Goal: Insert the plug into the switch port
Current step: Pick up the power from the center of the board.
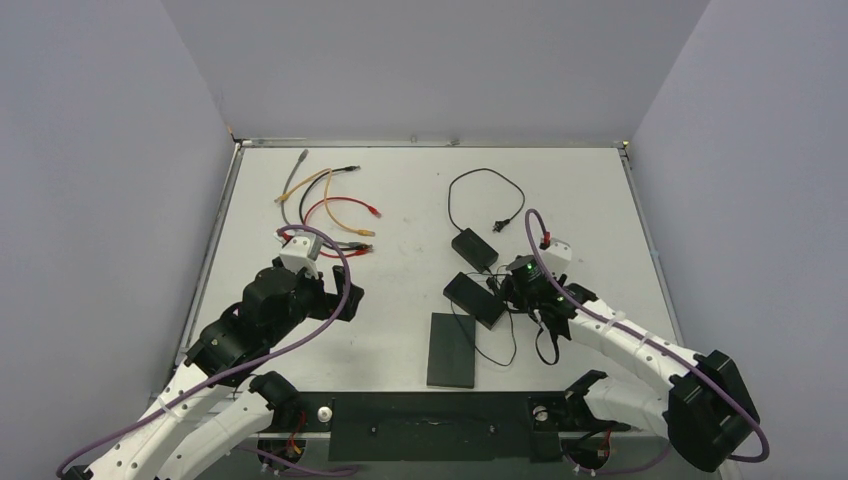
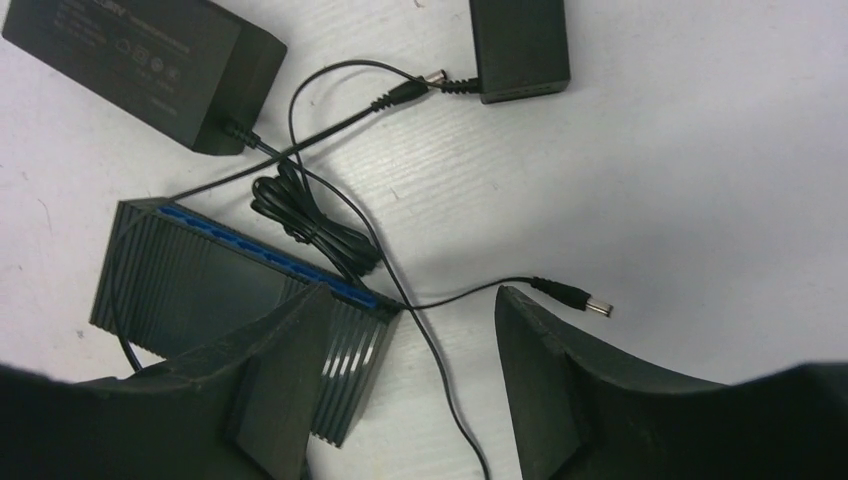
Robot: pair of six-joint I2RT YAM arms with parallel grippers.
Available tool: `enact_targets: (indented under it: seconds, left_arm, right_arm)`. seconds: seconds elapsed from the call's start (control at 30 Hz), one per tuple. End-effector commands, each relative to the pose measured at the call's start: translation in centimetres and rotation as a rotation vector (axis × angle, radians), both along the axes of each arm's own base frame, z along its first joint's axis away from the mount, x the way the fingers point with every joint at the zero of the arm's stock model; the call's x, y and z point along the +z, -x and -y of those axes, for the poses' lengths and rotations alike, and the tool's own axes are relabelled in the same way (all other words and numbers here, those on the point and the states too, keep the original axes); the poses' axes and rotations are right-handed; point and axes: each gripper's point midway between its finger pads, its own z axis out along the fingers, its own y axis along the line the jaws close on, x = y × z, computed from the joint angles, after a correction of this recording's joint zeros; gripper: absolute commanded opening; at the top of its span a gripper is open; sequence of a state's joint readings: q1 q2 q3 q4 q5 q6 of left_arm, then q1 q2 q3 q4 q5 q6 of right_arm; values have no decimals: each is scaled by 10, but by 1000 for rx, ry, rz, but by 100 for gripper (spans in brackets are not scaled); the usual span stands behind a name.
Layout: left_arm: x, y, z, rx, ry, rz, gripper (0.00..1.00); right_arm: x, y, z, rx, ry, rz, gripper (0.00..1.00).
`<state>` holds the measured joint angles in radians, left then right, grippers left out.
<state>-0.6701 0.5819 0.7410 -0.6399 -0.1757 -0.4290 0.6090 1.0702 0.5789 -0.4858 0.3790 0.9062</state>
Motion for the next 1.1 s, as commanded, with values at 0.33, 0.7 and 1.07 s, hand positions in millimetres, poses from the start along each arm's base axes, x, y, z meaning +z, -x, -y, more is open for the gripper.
enact_targets:
  seconds: [0.33,0.7,1.07]
  left_arm:
    - [8,-1,1,-16,9,34,97]
    - [9,-1,0,-14,10,37,97]
    - [9,-1,0,-15,10,39,97]
  right_arm:
    - [23,-63,-60,-59,-221,151,48]
    - [23,-83,-113,-3,-281,134,48]
    - [4,-88,-139,10,-332,87,45]
